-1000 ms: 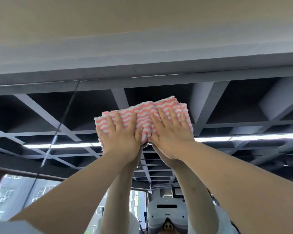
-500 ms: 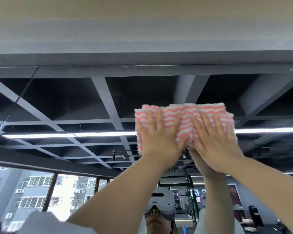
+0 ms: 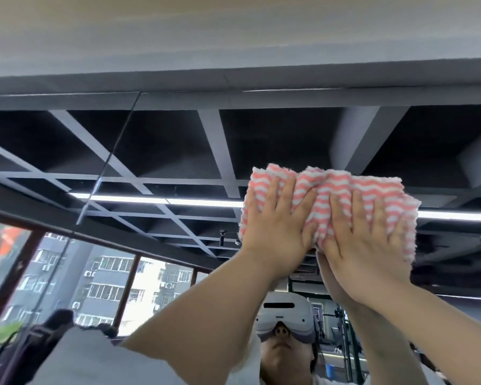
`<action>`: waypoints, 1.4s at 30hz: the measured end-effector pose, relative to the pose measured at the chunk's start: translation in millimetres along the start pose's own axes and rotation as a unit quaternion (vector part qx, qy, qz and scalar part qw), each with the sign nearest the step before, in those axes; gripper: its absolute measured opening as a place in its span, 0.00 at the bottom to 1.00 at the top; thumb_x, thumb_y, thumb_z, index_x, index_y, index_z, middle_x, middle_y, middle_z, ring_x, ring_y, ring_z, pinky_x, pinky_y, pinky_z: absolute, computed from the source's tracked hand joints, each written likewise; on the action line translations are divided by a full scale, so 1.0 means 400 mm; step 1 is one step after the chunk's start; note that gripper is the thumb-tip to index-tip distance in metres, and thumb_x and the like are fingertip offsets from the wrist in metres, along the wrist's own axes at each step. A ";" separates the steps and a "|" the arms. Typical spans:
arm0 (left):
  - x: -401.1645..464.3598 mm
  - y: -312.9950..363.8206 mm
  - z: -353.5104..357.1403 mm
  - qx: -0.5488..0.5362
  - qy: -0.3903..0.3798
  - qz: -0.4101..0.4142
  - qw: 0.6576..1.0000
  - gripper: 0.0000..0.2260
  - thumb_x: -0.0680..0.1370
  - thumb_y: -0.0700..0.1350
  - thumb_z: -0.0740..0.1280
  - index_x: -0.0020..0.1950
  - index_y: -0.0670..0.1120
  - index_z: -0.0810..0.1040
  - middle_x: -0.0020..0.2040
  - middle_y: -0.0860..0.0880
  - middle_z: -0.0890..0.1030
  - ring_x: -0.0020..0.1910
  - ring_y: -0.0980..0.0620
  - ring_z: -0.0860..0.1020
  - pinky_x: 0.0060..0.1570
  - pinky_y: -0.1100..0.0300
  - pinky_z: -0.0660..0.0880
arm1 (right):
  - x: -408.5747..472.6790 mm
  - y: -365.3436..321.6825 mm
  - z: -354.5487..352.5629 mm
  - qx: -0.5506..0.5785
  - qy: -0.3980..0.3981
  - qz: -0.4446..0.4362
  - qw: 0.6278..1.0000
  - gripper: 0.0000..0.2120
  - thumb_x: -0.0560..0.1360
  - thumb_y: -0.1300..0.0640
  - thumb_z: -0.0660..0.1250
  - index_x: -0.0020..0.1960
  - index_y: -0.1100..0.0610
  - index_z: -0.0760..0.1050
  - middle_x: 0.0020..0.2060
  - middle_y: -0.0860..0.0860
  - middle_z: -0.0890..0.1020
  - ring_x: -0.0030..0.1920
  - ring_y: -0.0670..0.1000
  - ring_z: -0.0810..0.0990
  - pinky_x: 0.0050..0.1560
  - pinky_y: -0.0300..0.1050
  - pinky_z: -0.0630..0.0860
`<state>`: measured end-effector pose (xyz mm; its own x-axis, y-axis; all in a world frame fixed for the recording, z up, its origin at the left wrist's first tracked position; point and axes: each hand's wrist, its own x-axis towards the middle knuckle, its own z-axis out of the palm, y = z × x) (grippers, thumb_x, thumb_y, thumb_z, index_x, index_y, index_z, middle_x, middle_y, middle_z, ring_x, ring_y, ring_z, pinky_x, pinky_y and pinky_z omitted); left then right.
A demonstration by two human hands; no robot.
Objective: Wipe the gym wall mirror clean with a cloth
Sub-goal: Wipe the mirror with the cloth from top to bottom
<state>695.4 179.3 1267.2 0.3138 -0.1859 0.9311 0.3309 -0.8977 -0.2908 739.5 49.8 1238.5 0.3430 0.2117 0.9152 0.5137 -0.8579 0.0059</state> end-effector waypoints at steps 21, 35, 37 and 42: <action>-0.326 -0.566 0.021 0.027 0.045 -0.155 0.987 0.33 0.69 0.67 0.21 0.72 0.57 0.36 0.79 0.45 0.46 0.77 0.44 0.42 0.72 0.40 0.45 | 0.008 -0.585 0.072 0.019 0.063 -0.201 0.977 0.27 0.81 0.41 0.41 0.75 0.41 0.31 0.75 0.55 0.30 0.74 0.62 0.30 0.67 0.66 0.26; -0.517 -0.481 0.063 0.036 0.038 -0.270 0.961 0.28 0.78 0.64 0.33 0.77 0.55 0.41 0.74 0.31 0.59 0.73 0.32 0.58 0.70 0.47 0.35 | -0.107 -0.573 0.163 0.052 0.142 -0.280 0.948 0.27 0.75 0.42 0.48 0.69 0.49 0.72 0.71 0.55 0.68 0.72 0.61 0.64 0.71 0.60 0.50; -0.500 -0.442 0.065 0.069 0.067 -0.250 0.964 0.27 0.81 0.61 0.39 0.76 0.51 0.54 0.68 0.29 0.67 0.66 0.27 0.67 0.70 0.47 0.38 | -0.107 -0.525 0.160 0.042 0.151 -0.277 0.948 0.27 0.75 0.42 0.49 0.69 0.49 0.72 0.69 0.55 0.72 0.71 0.62 0.68 0.69 0.61 0.54; -0.403 -0.302 0.065 0.054 0.097 -0.210 0.971 0.27 0.81 0.62 0.41 0.76 0.51 0.54 0.69 0.28 0.65 0.67 0.26 0.65 0.70 0.46 0.40 | -0.088 -0.354 0.146 0.003 0.148 -0.233 0.961 0.28 0.77 0.40 0.48 0.73 0.49 0.66 0.72 0.55 0.68 0.72 0.62 0.64 0.68 0.62 0.54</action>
<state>627.9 328.1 1146.6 -0.0398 0.1065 0.9935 0.4884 -0.8653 0.1124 700.5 191.3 1181.8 -0.1626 0.4289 0.8886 0.5623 -0.6997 0.4406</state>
